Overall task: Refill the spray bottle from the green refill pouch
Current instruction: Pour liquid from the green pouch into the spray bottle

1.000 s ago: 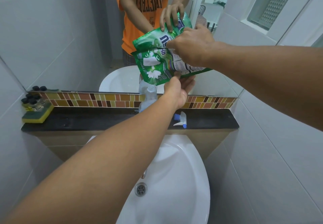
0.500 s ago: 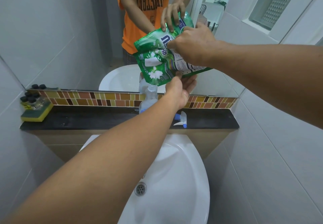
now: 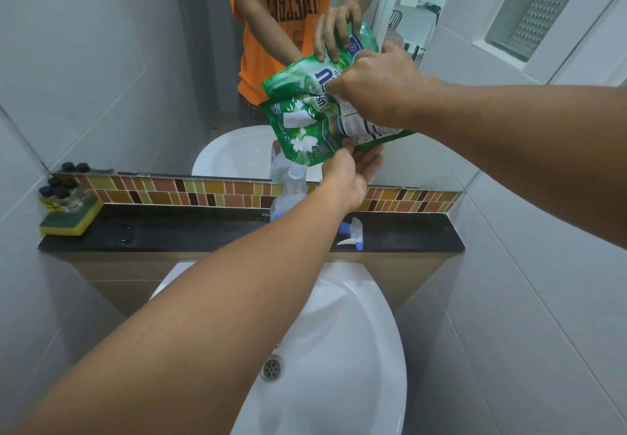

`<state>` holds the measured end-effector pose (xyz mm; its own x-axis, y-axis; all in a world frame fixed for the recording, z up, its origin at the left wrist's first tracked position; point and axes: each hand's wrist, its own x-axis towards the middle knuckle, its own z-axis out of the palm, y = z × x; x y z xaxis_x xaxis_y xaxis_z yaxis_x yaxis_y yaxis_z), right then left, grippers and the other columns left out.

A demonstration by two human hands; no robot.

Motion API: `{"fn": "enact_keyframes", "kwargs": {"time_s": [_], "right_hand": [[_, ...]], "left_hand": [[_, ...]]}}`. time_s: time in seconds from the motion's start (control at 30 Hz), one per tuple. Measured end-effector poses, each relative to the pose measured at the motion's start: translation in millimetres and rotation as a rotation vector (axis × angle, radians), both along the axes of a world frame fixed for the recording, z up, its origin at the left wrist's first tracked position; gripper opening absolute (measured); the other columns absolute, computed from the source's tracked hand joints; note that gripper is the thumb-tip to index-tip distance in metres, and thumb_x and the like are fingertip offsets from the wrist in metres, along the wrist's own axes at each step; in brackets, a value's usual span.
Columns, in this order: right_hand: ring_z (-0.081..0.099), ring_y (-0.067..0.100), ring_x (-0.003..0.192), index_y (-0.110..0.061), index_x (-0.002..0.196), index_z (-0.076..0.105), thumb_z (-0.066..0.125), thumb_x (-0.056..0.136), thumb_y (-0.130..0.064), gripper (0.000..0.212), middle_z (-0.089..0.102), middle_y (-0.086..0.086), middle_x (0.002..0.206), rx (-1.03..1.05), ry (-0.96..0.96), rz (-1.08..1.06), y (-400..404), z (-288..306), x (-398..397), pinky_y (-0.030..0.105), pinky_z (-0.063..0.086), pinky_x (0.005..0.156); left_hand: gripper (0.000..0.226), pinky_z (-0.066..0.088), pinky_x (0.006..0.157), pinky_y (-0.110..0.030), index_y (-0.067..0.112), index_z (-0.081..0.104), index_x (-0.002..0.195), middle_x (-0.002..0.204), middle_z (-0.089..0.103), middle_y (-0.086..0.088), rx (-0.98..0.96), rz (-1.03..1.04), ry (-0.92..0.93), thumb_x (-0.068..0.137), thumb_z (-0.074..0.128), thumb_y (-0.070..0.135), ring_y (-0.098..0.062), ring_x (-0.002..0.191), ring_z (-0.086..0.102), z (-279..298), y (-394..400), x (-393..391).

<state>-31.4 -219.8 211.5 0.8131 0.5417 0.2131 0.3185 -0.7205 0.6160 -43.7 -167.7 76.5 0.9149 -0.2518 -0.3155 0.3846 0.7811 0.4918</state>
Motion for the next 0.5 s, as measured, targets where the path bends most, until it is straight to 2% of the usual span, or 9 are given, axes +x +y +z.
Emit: {"fn": "enact_keyframes", "kwargs": {"time_s": [0.2,0.5], "right_hand": [[0.059,0.028,0.095,-0.028,0.111,0.063,0.057,0.099,-0.012,0.021,0.066,0.005,0.093,0.003,0.000,0.006,0.5,1.7,-0.7,0.041,0.033,0.076],[0.059,0.029,0.096,-0.030,0.115,0.063,0.058,0.098,-0.014,0.024,0.068,0.004,0.098,0.016,0.000,0.011,2.6,1.4,-1.4,0.042,0.037,0.077]], "left_hand": [[0.022,0.063,0.071,-0.038,0.006,0.059,0.111,0.097,0.074,-0.020,-0.014,0.002,0.008,0.107,0.041,0.020,-0.027,0.083,0.074,-2.2,0.4,0.1],[0.022,0.063,0.071,-0.038,0.005,0.059,0.111,0.095,0.074,-0.019,0.003,0.003,0.006,0.107,0.042,0.018,-0.027,0.082,0.074,-3.0,2.8,0.5]]}}
